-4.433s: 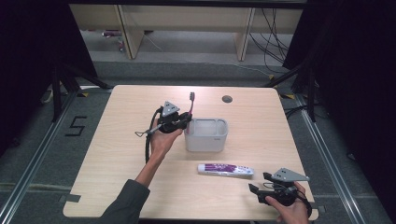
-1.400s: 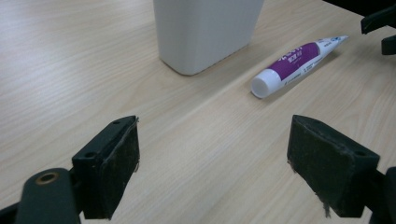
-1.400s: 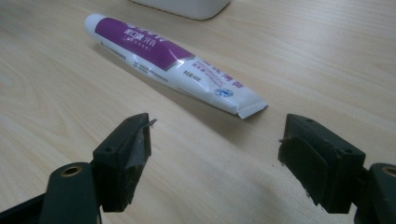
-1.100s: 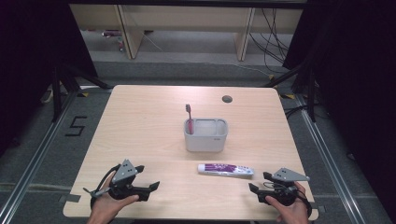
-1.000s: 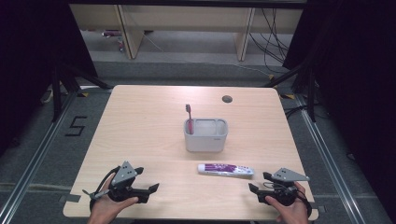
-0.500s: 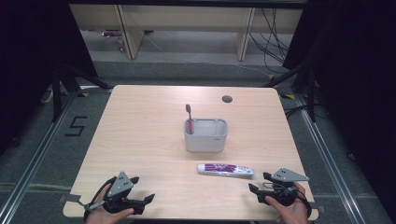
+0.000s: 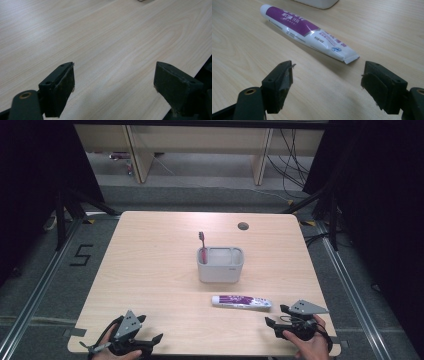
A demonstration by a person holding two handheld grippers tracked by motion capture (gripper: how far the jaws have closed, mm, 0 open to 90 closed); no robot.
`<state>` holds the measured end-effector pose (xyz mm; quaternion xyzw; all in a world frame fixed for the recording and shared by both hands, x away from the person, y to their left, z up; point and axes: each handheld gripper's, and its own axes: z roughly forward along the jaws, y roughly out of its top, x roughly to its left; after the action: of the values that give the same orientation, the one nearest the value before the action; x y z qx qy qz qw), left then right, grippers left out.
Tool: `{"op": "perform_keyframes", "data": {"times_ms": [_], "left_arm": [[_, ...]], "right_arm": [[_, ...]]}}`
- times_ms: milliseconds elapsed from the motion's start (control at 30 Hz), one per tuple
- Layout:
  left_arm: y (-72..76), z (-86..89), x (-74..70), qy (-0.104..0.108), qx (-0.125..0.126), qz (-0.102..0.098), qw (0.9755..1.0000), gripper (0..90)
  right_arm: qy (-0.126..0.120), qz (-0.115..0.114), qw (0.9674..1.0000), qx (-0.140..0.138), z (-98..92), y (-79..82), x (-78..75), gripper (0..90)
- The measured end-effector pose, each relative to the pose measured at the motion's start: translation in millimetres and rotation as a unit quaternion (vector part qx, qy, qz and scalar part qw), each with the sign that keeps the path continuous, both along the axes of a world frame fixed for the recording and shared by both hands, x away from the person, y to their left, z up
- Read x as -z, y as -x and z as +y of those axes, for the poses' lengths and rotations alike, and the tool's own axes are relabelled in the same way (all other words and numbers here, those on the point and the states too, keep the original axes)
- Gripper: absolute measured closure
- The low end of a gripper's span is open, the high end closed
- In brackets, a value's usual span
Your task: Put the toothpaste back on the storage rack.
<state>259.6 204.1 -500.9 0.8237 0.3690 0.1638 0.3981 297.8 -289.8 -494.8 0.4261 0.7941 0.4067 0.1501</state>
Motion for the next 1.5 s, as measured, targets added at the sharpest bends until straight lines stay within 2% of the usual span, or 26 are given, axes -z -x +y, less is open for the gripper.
{"op": "perform_keyframes", "data": {"times_ms": [33, 67, 100, 133, 200, 267, 300, 333, 400, 433, 533, 633, 733, 767, 933, 967, 1000, 1033, 1300, 1367, 1400, 1467, 1500], "left_arm": [[-0.8, 0.5, 0.2, -0.003, 0.001, 0.001, 1.0000, 16.6], [-1.4, 1.1, -0.1, -0.006, 0.000, 0.004, 1.0000, 16.6], [-1.8, 1.0, -0.2, -0.004, -0.002, 0.004, 1.0000, 16.6], [-1.9, 1.3, -0.4, -0.004, -0.002, 0.003, 1.0000, 16.6], [-0.9, 1.4, -0.9, -0.003, -0.004, 0.002, 1.0000, 16.6], [-1.1, 1.4, 0.8, 0.001, -0.004, 0.003, 1.0000, 16.6], [-0.1, 0.0, 2.0, 0.008, -0.009, 0.003, 0.9999, 16.6], [0.5, 0.0, 2.2, 0.008, -0.008, 0.005, 0.9999, 16.6], [1.2, -0.4, 3.8, 0.015, -0.008, 0.000, 0.9999, 16.7], [1.2, 0.8, 2.2, 0.006, -0.003, 0.002, 1.0000, 16.7], [1.2, 1.2, 1.5, 0.005, -0.002, -0.001, 1.0000, 16.7], [1.0, 1.0, 1.2, 0.003, -0.001, 0.001, 1.0000, 16.7], [1.7, -0.3, 1.4, 0.001, 0.001, 0.003, 1.0000, 16.8], [2.0, -0.5, 1.4, 0.001, 0.003, 0.004, 1.0000, 16.8], [1.0, -0.6, 1.5, -0.003, 0.004, 0.002, 1.0000, 16.8], [1.1, -0.5, 1.5, -0.003, 0.004, 0.003, 1.0000, 16.8], [1.2, -0.4, 1.6, -0.003, 0.004, 0.003, 1.0000, 16.8], [1.1, 0.0, 1.0, -0.007, 0.004, 0.006, 0.9999, 16.8], [1.7, -1.5, 2.6, -0.003, 0.004, 0.004, 1.0000, 16.8], [1.7, -1.2, 2.0, -0.007, 0.008, 0.009, 0.9999, 16.8], [1.0, -0.1, 1.4, -0.017, 0.009, 0.008, 0.9998, 16.8], [1.8, -1.1, 1.5, -0.014, 0.006, 0.004, 0.9999, 16.8], [2.2, -1.4, 1.5, -0.011, 0.008, 0.005, 0.9999, 16.8]], "right_arm": [[0.002, 0.001, 1.0000, 0.000, 1.5, 0.8, -0.6, 24.8], [0.009, -0.008, 0.9999, -0.007, 1.1, -0.1, -1.0, 24.8], [0.003, 0.000, 1.0000, -0.005, 3.1, 1.1, -1.6, 24.7], [0.011, -0.011, 0.9998, -0.009, 2.4, -0.1, -2.3, 24.3], [0.004, -0.004, 0.9999, -0.012, 4.9, 1.4, -4.4, 23.3], [0.018, -0.018, 0.9995, -0.020, 6.5, 1.1, -7.8, 23.3], [0.017, -0.014, 0.9994, -0.026, 8.8, 1.5, -9.8, 23.1], [0.026, -0.022, 0.9986, -0.041, 11.3, 0.4, -12.8, 22.9], [0.034, -0.028, 0.9977, -0.051, 14.2, -0.7, -15.6, 22.9], [0.039, -0.026, 0.9974, -0.055, 16.5, -0.8, -17.4, 22.9], [0.052, -0.019, 0.9965, -0.064, 24.3, -2.5, -20.0, 23.2], [0.064, -0.026, 0.9948, -0.075, 27.4, -6.6, -19.6, 23.7], [0.072, -0.024, 0.9945, -0.072, 30.7, -9.4, -21.1, 23.9], [0.075, -0.031, 0.9932, -0.084, 32.0, -13.8, -23.1, 24.1], [0.084, -0.040, 0.9920, -0.086, 38.3, -21.0, -26.7, 24.7], [0.089, -0.045, 0.9909, -0.090, 40.1, -23.3, -27.6, 24.7], [0.083, -0.036, 0.9921, -0.087, 43.1, -24.0, -28.4, 25.0], [0.085, -0.042, 0.9907, -0.098, 49.2, -28.8, -28.8, 26.5], [0.074, -0.032, 0.9910, -0.107, 68.4, -38.5, -29.1, 32.1], [0.073, -0.027, 0.9914, -0.105, 69.8, -39.1, -29.1, 32.3], [0.072, -0.029, 0.9904, -0.114, 71.3, -41.2, -27.7, 32.5], [0.076, -0.035, 0.9904, -0.110, 72.8, -42.1, -27.5, 33.8], [0.070, -0.024, 0.9912, -0.110, 74.1, -41.9, -27.8, 34.2]]}}
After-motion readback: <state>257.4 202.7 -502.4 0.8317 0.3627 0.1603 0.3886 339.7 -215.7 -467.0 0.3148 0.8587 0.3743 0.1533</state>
